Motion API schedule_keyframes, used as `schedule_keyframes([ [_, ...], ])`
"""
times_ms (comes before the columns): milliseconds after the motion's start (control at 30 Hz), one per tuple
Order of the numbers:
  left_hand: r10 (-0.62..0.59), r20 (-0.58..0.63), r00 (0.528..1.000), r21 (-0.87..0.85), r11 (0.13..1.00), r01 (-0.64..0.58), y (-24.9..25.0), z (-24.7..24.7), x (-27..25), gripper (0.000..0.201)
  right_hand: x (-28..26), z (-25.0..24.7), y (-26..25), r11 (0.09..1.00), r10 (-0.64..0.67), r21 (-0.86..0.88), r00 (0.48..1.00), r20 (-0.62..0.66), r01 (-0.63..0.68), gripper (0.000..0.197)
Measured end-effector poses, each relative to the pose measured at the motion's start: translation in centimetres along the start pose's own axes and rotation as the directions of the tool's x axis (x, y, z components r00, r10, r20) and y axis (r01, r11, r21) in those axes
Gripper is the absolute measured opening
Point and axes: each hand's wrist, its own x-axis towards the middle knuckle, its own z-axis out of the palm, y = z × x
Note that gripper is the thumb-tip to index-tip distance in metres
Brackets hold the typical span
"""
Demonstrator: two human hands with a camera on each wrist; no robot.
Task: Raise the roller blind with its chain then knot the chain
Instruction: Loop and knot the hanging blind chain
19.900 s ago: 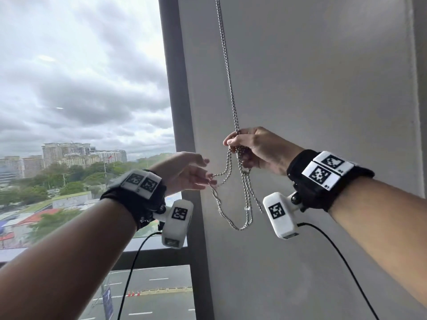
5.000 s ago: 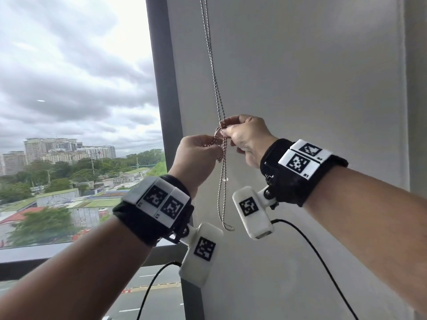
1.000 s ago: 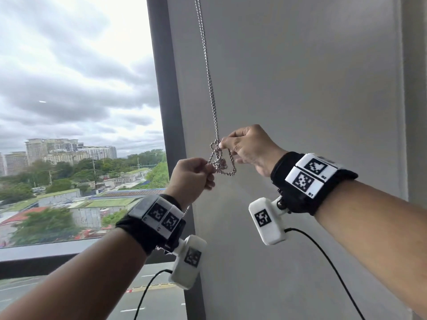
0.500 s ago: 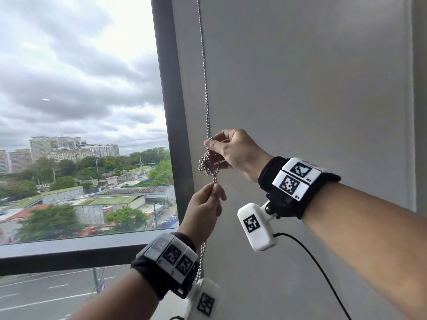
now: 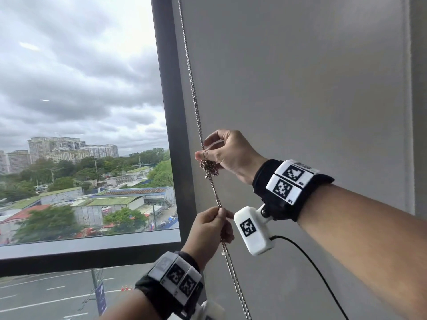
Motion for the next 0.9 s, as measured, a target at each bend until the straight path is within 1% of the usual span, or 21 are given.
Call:
schedule_keyframes([
  [67,-0.013,0.005,1.000,-0.079,0.997,0.013,0.8,0.0,0.0,0.022,0.0,-0.1,0.3,1.000,0.023,0.005,1.000,-0.012,-0.023,0.029],
  [133,0.002,0.007,1.000,-0.169,0.986,-0.001,1.8,-0.1,0.2,0.024,-0.2,-0.2,0.7,0.999,0.034,0.026,0.999,-0.031,-0.033,0.030],
  [200,0.045,-0.004,0.999,-0.228,0.973,-0.045,2.8,-0.2,0.6,0.027,-0.4,-0.4,1.0,0.996,0.056,0.065,0.998,-0.042,-0.053,0.030],
  [300,0.094,-0.102,0.990,-0.215,0.970,-0.114,3.5,-0.4,1.4,0.027,-0.9,-0.7,1.3,0.983,0.102,0.153,0.995,-0.017,-0.098,0.033],
  [367,0.115,-0.159,0.981,-0.163,0.977,-0.141,3.4,-0.4,1.7,0.027,-1.3,-0.9,1.2,0.970,0.128,0.208,0.992,0.011,-0.127,0.028],
  [433,0.127,-0.172,0.977,-0.130,0.980,-0.150,3.2,-0.3,1.8,0.028,-1.7,-0.8,0.9,0.960,0.149,0.235,0.988,0.029,-0.152,0.021],
  [500,0.131,-0.164,0.978,-0.110,0.983,-0.150,3.1,-0.1,1.9,0.029,-1.9,-0.9,0.7,0.966,0.156,0.204,0.987,0.023,-0.158,0.026],
  [567,0.125,-0.158,0.980,-0.104,0.984,-0.142,3.2,0.0,2.0,0.030,-2.0,-0.9,0.5,0.979,0.136,0.151,0.991,0.008,-0.136,0.029],
  [733,0.109,-0.149,0.983,-0.043,0.992,-0.116,3.5,0.1,1.8,0.029,-2.1,-1.0,0.8,0.996,0.074,0.047,0.997,-0.024,-0.072,0.021],
  [833,0.076,-0.127,0.989,-0.010,0.997,-0.078,4.2,-0.1,1.7,0.029,-2.1,-0.9,1.0,0.998,0.030,-0.060,0.999,-0.041,-0.032,0.021],
  [900,0.063,-0.126,0.990,0.022,0.998,-0.061,4.8,-0.2,1.8,0.027,-2.1,-1.0,1.1,0.996,0.034,-0.076,0.998,-0.049,-0.038,0.022],
])
